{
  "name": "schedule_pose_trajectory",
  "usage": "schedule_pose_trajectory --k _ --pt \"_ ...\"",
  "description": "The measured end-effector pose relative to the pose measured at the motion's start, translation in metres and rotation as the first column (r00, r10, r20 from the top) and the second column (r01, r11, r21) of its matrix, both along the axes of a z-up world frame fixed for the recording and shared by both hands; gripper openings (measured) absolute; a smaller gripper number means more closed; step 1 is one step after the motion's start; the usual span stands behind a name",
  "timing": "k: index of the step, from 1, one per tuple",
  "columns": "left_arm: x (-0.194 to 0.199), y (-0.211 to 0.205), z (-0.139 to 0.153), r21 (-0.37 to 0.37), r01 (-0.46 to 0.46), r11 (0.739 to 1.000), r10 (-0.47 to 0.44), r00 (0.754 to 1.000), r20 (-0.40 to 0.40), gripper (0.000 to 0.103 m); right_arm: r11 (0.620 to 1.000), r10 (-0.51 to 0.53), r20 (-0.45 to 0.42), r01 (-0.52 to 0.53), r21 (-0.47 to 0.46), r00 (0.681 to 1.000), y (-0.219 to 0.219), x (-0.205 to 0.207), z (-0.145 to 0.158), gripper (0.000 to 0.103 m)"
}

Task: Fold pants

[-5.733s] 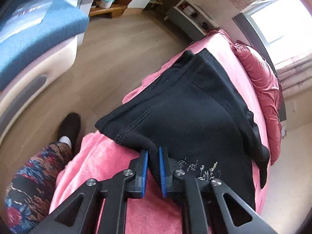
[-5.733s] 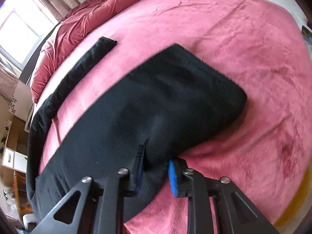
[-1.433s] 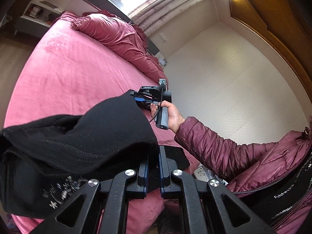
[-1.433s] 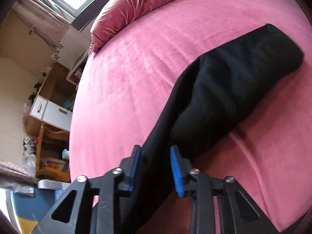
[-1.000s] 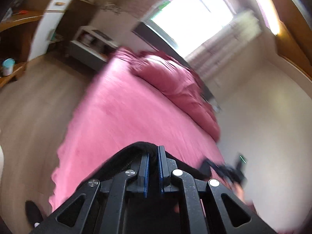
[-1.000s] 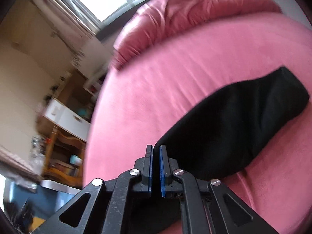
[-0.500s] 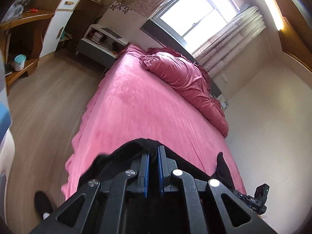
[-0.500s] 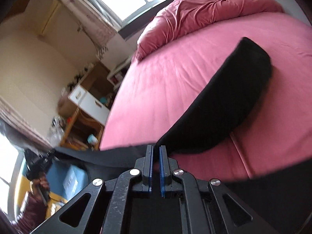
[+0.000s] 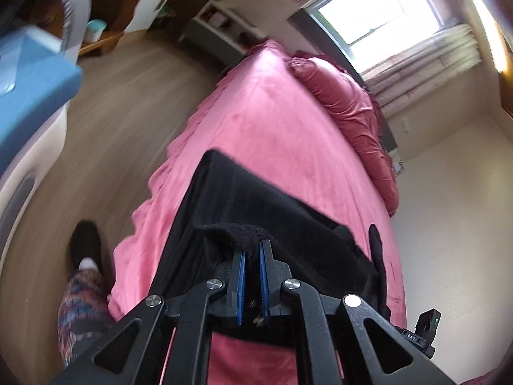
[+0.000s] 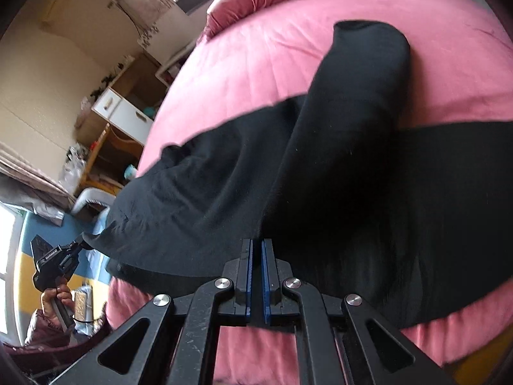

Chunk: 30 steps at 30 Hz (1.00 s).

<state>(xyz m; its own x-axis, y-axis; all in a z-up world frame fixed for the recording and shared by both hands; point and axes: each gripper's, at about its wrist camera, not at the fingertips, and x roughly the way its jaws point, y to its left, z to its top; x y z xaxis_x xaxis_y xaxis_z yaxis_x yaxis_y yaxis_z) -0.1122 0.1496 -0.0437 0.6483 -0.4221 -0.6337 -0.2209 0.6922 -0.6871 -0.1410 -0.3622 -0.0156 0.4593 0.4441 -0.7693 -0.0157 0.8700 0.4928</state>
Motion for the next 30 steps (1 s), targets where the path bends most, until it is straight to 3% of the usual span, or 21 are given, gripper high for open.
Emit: schedule_pose_trajectory --k 10,12,16,19,22,25,28,30 --pt "-0.016 0.004 -0.025 -0.003 -0.002 1.0 0.002 0.997 -0.072 0.008 0.999 0.008 0.011 -0.008 -0.045 1.0 0.003 -0.012 0.005 0.005" --pt "-0.017 0.003 -0.035 0.013 0.002 1.0 0.0 0.993 -0.118 0.008 0.998 0.023 -0.009 -0.024 -0.066 1.0 0.007 -0.013 0.0 0.004" --pt "-0.022 0.012 -0.052 -0.036 -0.046 0.998 0.038 0.982 -0.184 0.015 0.993 0.032 -0.079 -0.041 -0.107 0.996 0.01 -0.014 -0.026 0.0" --pt "-0.03 0.022 -0.044 -0.026 -0.084 0.996 0.078 0.98 -0.184 0.024 0.995 0.01 -0.099 -0.019 -0.096 0.995 0.008 -0.014 -0.037 0.0" --pt "-0.041 0.035 -0.028 0.009 -0.171 0.985 0.17 0.971 -0.168 0.024 0.994 0.016 -0.099 -0.027 -0.109 0.995 0.009 -0.011 -0.04 0.0" --pt "-0.046 0.039 -0.003 0.037 -0.222 0.974 0.224 0.97 -0.098 0.024 0.992 0.025 -0.1 -0.036 -0.119 0.995 0.012 -0.008 -0.042 0.0" --pt "-0.031 0.017 0.014 0.059 -0.158 0.986 0.16 0.987 -0.032 0.024 0.99 0.036 -0.095 -0.049 -0.132 0.995 0.014 -0.009 -0.041 0.0" --pt "-0.012 -0.014 0.017 0.075 -0.05 0.996 0.051 0.999 -0.017 0.024 0.989 0.04 -0.09 -0.052 -0.136 0.995 0.015 -0.01 -0.042 0.0"
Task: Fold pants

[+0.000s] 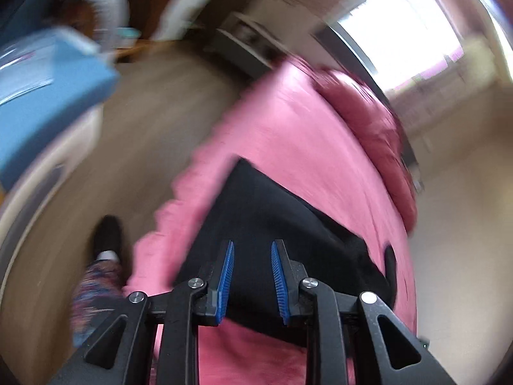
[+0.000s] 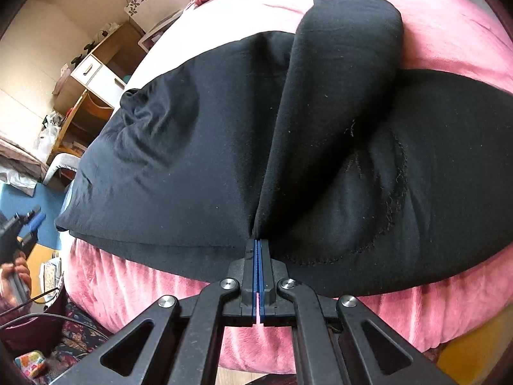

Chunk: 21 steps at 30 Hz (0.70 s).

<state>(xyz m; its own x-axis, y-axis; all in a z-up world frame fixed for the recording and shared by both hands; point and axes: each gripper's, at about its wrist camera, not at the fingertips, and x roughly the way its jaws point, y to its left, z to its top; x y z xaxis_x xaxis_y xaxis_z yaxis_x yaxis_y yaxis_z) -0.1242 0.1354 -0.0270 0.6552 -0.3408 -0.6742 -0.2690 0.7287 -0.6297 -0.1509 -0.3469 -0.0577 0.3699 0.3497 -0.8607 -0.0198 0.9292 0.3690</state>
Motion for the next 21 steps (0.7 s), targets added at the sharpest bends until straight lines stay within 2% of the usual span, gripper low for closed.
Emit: schedule_pose_trajectory --k 2,3,6,8,12,15,17,19,21 --pt "0.017 -0.027 -0.007 0.057 0.077 0.995 -0.075 0.996 -0.047 0.024 1.0 0.003 0.002 -0.003 -0.006 1.0 0.001 0.0 0.0 0.0" --pt "0.028 -0.042 -0.019 0.083 0.135 0.987 -0.126 0.986 -0.106 0.024 1.0 0.001 0.0 -0.001 -0.006 1.0 0.001 -0.001 -0.001 0.0" --pt "0.038 -0.052 -0.054 0.095 0.173 0.98 -0.147 0.96 -0.237 0.022 1.0 0.008 -0.004 -0.008 -0.004 1.0 -0.001 -0.001 -0.001 0.0" --pt "0.037 -0.051 -0.059 0.119 0.174 0.978 -0.144 0.963 -0.229 0.022 0.999 0.047 -0.023 -0.048 -0.017 0.999 -0.003 -0.004 0.002 0.001" --pt "0.039 -0.055 -0.053 0.164 0.179 0.97 -0.138 0.962 -0.236 0.021 0.999 0.047 0.016 -0.047 -0.008 0.999 -0.015 -0.001 0.027 0.003" --pt "0.043 -0.071 -0.038 0.219 0.198 0.955 -0.153 0.967 -0.206 0.021 0.999 0.0 0.078 0.003 -0.043 0.997 -0.032 0.015 0.054 0.022" --pt "0.046 -0.089 -0.026 0.244 0.237 0.94 -0.2 0.966 -0.165 0.021 0.995 -0.044 0.128 0.055 -0.078 0.991 -0.042 0.036 0.072 0.041" --pt "0.047 -0.11 -0.016 0.282 0.293 0.913 -0.265 0.955 -0.135 0.022 0.988 -0.099 0.157 0.116 -0.103 0.983 -0.051 0.062 0.082 0.046" --pt "0.049 -0.134 -0.01 0.308 0.361 0.881 -0.34 0.933 -0.119 0.023 0.977 -0.139 0.182 0.165 -0.133 0.973 -0.055 0.089 0.087 0.046"
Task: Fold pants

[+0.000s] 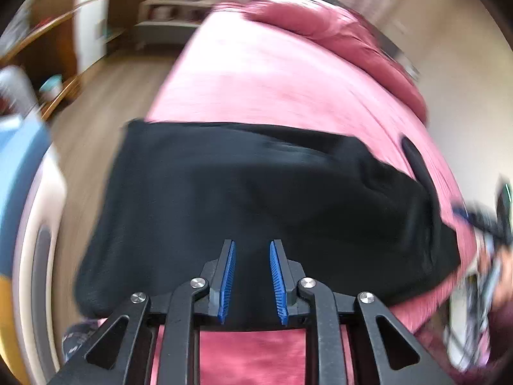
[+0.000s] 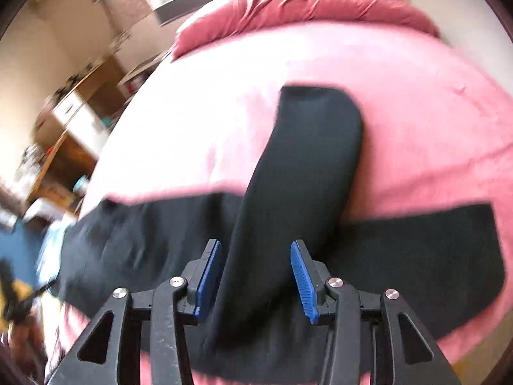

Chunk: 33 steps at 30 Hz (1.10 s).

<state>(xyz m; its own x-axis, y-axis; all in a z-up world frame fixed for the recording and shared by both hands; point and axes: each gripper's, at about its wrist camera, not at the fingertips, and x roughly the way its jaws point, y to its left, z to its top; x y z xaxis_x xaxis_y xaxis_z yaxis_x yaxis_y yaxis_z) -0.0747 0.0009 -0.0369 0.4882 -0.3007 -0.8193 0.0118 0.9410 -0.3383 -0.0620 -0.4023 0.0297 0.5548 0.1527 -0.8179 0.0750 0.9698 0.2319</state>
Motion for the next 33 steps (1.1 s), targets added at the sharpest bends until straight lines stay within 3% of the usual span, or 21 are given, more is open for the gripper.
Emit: schedule_pose_trajectory --k 7,11,15,16,17,18,19,24,27,33 --pt "0.01 -0.072 -0.005 -0.003 0.245 0.97 -0.244 0.97 0.013 0.026 0.991 -0.123 -0.025 0.121 -0.064 0.992 -0.002 0.106 -0.01 0.047" --pt "0.015 -0.094 -0.013 -0.028 0.291 0.956 -0.292 0.957 -0.01 0.026 0.983 -0.143 -0.08 0.132 -0.13 0.986 0.001 0.153 -0.026 0.05" --pt "0.019 -0.101 -0.016 -0.04 0.304 0.952 -0.305 0.952 -0.022 0.026 0.947 -0.154 -0.201 0.087 -0.309 0.967 0.007 0.184 -0.059 0.051" --pt "0.02 -0.101 -0.016 -0.043 0.306 0.951 -0.308 0.951 -0.023 0.026 0.942 -0.139 -0.235 0.055 -0.33 0.962 0.009 0.191 -0.069 0.049" --pt "0.021 -0.102 -0.016 -0.041 0.309 0.95 -0.31 0.951 -0.022 0.026 0.943 -0.126 -0.231 0.044 -0.33 0.965 0.01 0.191 -0.072 0.041" --pt "0.021 -0.101 -0.015 -0.041 0.311 0.95 -0.312 0.95 -0.021 0.027 0.946 -0.114 -0.219 0.039 -0.322 0.969 0.01 0.188 -0.07 0.032" --pt "0.021 -0.101 -0.015 -0.046 0.314 0.948 -0.315 0.949 -0.021 0.027 0.949 -0.107 -0.21 0.037 -0.313 0.972 0.009 0.187 -0.067 0.005" --pt "0.021 -0.105 -0.014 -0.045 0.342 0.939 -0.343 0.939 -0.016 0.027 0.97 -0.124 -0.113 0.096 -0.222 0.986 -0.013 0.153 -0.034 0.006" --pt "0.023 -0.116 -0.01 -0.03 0.372 0.928 -0.372 0.928 -0.001 0.027 0.98 -0.17 -0.026 0.166 -0.106 0.985 -0.036 0.12 -0.006 0.006" --pt "0.019 -0.145 0.001 0.011 0.455 0.89 -0.455 0.89 0.035 0.027 0.936 -0.337 0.107 0.32 0.147 0.935 -0.098 0.03 0.043 0.006"
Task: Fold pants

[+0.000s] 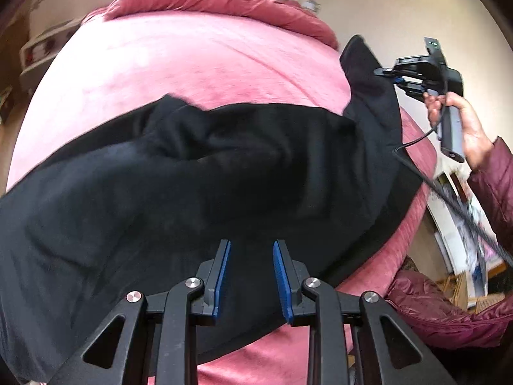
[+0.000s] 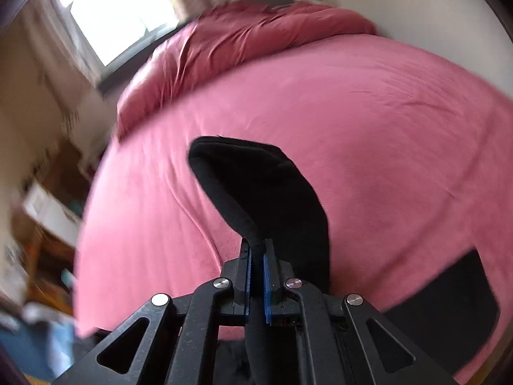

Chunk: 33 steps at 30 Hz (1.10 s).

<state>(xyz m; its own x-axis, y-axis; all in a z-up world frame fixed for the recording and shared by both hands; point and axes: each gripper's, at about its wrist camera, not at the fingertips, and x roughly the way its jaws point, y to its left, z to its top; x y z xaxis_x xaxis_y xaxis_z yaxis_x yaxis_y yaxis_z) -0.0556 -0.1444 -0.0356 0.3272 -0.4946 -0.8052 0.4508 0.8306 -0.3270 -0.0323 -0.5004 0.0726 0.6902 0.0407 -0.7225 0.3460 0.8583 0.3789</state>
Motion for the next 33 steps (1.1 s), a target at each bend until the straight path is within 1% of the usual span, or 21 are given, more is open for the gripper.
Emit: schedule_pose_trajectory --k 2,5,7,8,9,11,15,17,19,22,23,25,27,28,30,32,33 --pt "-0.002 -0.01 0.004 0.016 0.032 0.999 -0.032 0.999 0.024 0.028 0.996 -0.064 0.048 0.061 0.065 0.997 -0.02 -0.039 0.005 0.006" --pt "-0.007 -0.028 0.005 0.028 0.083 0.996 -0.084 0.996 0.031 0.033 0.982 -0.146 0.082 0.135 0.134 0.986 -0.041 -0.087 0.006 0.006" --pt "-0.011 -0.042 0.004 0.044 0.127 0.991 -0.128 0.991 0.034 0.035 0.962 -0.218 0.079 0.201 0.183 0.973 -0.061 -0.124 -0.008 0.006" --pt "-0.014 -0.048 0.002 0.053 0.151 0.987 -0.153 0.988 0.034 0.038 0.956 -0.236 0.073 0.218 0.198 0.969 -0.064 -0.131 -0.017 0.006" --pt "-0.018 -0.057 0.0 0.07 0.185 0.98 -0.188 0.982 0.029 0.043 0.943 -0.266 0.063 0.246 0.224 0.962 -0.073 -0.147 -0.025 0.006" --pt "-0.025 -0.071 -0.006 0.099 0.248 0.964 -0.251 0.968 0.016 0.048 0.915 -0.321 0.024 0.304 0.267 0.947 -0.091 -0.174 -0.048 0.006" --pt "-0.034 -0.09 -0.018 0.167 0.311 0.935 -0.316 0.949 0.001 0.048 0.875 -0.365 -0.043 0.358 0.327 0.93 -0.108 -0.199 -0.094 0.006" --pt "-0.033 -0.092 -0.022 0.179 0.31 0.934 -0.314 0.949 -0.005 0.048 0.863 -0.368 -0.061 0.365 0.348 0.928 -0.113 -0.208 -0.111 0.007" --pt "-0.032 -0.095 -0.026 0.178 0.306 0.935 -0.309 0.951 -0.01 0.048 0.852 -0.374 -0.059 0.368 0.371 0.925 -0.115 -0.215 -0.12 0.011" --pt "-0.027 -0.097 -0.031 0.151 0.303 0.941 -0.303 0.953 -0.02 0.048 0.837 -0.402 -0.05 0.389 0.386 0.914 -0.124 -0.221 -0.126 0.022" --pt "-0.025 -0.096 -0.032 0.144 0.299 0.943 -0.299 0.954 -0.023 0.047 0.832 -0.414 -0.043 0.397 0.387 0.909 -0.131 -0.222 -0.127 0.023" --pt "-0.02 -0.091 -0.031 0.131 0.288 0.949 -0.287 0.958 -0.031 0.04 0.826 -0.432 -0.037 0.412 0.386 0.901 -0.14 -0.226 -0.122 0.026" --pt "-0.017 -0.088 -0.032 0.123 0.279 0.953 -0.277 0.96 -0.03 0.026 0.825 -0.447 -0.04 0.429 0.367 0.894 -0.147 -0.224 -0.119 0.027" --pt "-0.015 -0.086 -0.032 0.119 0.277 0.954 -0.275 0.961 -0.03 0.022 0.828 -0.448 -0.044 0.433 0.355 0.893 -0.151 -0.222 -0.117 0.027" --pt "-0.012 -0.081 -0.031 0.119 0.268 0.956 -0.267 0.963 -0.029 0.008 0.841 -0.439 -0.063 0.435 0.32 0.896 -0.159 -0.213 -0.114 0.026" --pt "-0.009 -0.077 -0.029 0.112 0.26 0.959 -0.259 0.966 -0.028 0.003 0.859 -0.427 -0.074 0.43 0.278 0.901 -0.162 -0.204 -0.108 0.01" --pt "-0.008 -0.075 -0.027 0.1 0.259 0.961 -0.258 0.966 -0.026 0.001 0.866 -0.422 -0.075 0.426 0.262 0.903 -0.162 -0.201 -0.104 0.01"
